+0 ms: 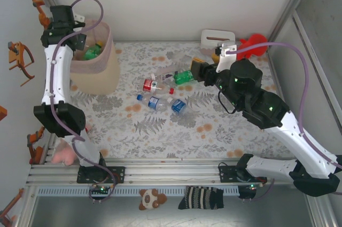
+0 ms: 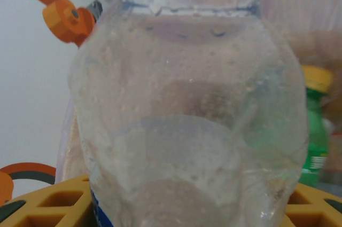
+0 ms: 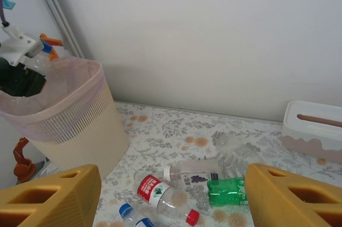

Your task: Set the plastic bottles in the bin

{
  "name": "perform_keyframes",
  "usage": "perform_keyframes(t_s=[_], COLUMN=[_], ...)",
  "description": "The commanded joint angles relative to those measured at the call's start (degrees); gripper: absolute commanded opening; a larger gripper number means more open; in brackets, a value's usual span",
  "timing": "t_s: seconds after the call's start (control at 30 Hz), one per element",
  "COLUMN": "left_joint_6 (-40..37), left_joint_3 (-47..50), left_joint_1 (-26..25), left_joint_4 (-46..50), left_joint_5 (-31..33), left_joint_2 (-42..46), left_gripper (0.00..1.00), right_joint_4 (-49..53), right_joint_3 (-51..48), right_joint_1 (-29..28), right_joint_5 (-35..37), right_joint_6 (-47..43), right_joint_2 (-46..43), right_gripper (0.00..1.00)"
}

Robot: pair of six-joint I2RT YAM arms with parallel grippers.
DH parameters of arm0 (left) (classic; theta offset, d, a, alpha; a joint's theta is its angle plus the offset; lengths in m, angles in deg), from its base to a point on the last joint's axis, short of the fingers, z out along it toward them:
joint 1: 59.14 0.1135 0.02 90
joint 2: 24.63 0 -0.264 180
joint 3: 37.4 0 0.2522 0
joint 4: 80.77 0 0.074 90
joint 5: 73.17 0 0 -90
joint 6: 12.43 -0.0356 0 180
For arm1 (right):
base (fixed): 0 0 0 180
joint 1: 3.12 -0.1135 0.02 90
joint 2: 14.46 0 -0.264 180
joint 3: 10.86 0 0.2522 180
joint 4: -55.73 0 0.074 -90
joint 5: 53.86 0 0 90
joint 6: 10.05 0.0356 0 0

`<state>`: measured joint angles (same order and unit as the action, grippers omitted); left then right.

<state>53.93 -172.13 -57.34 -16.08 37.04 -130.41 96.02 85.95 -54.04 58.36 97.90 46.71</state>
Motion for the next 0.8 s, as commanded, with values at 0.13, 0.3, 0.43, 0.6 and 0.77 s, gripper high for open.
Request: perform_keyframes(t_s=[0.13, 0.3, 0.43, 0.6, 0.77], left_joint_6=[-0.8, 0.9, 1.4, 2.6, 3.9], left_joint_3=[-4.2, -6.6, -6.6, -6.5, -5.9], left_joint_1=[3.0, 4.7, 5.0, 5.2, 5.3], left_joint_4=[2.9, 5.1, 5.5, 6.4, 6.6], left_joint_5=[4.1, 2.8, 1.5, 0.2, -1.9], left_joint_2=[-6.4, -10.6, -13.5, -16.8, -17.9], left_gripper=[0.54, 0.54, 0.56, 0.57, 0.62], right_joint_4=[1.2, 1.8, 2.1, 2.2, 2.7], right_joint_3=[-0.3, -1.1, -1.7, -2.1, -1.9], right_joint_1=[0.3, 0.5, 0.6, 0.7, 1.2], right_joint_5=[2.6, 2.6, 2.8, 3.1, 2.9], right_joint_6=[-0.4, 0.7, 1.3, 1.2, 1.1], right_joint_2=[-1.0, -1.5, -1.5, -1.3, -0.9], right_gripper=[0.71, 0.71, 0.71, 0.71, 0.71])
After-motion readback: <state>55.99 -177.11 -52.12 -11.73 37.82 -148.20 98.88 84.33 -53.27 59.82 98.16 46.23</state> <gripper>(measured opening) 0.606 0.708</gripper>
